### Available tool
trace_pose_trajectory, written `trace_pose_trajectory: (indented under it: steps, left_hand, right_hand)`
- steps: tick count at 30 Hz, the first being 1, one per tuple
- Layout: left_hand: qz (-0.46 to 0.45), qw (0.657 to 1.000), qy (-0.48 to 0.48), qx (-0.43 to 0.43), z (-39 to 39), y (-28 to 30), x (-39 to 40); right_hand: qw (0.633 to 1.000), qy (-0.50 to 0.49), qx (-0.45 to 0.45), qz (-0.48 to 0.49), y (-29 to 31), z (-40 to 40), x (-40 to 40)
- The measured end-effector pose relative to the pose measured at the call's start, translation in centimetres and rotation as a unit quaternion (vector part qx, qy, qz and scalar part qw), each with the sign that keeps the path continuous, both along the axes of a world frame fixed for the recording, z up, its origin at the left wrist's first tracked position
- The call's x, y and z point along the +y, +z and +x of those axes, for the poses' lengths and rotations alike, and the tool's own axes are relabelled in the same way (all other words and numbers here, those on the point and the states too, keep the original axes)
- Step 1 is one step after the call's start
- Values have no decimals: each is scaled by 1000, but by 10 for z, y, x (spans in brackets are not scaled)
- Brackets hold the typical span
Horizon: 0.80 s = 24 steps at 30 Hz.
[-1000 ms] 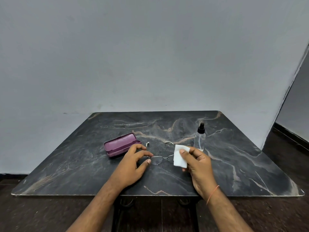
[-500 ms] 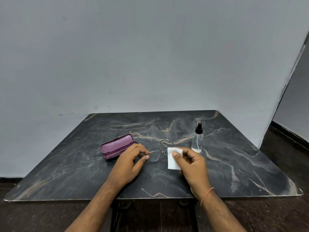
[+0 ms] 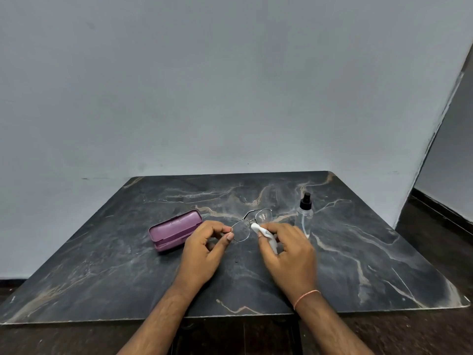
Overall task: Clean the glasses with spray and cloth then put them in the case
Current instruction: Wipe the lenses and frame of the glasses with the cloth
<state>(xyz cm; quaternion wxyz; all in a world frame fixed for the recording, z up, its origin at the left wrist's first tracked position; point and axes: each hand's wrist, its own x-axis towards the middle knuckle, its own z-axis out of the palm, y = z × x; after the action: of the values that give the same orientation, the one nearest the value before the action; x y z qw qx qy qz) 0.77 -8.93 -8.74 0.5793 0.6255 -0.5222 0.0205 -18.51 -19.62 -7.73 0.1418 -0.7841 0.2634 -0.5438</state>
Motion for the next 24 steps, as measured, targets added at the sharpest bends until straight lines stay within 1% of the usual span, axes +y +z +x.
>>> trace_pose_trajectory:
  steps: [5, 8, 10, 12, 14, 19, 21, 24]
  left_hand:
    - [-3, 1000, -8, -27, 0, -1, 0]
    - [-12, 999, -8, -50, 0, -2, 0]
    - [-17, 999, -6, -48, 2, -3, 0]
    - [-21, 999, -8, -41, 3, -4, -1]
    - [-22, 999, -9, -39, 3, -5, -2]
    - [-18, 999, -12, -31, 1, -5, -1]
    - [-15, 999, -14, -33, 1, -4, -1]
    - [-14, 999, -14, -33, 2, -3, 0]
  right_hand:
    - [997, -18, 5, -76, -3, 15, -6]
    - [993, 1, 27, -115, -7, 19, -3]
    - [990, 31, 45, -128, -9, 20, -1]
    - [986, 65, 65, -137, -10, 21, 0]
    - [985, 70, 75, -138, -12, 21, 0]
    - [994, -6, 49, -102, -10, 22, -6]
    - [994, 13, 53, -97, -10, 22, -5]
    - [988, 80, 73, -107, -10, 21, 0]
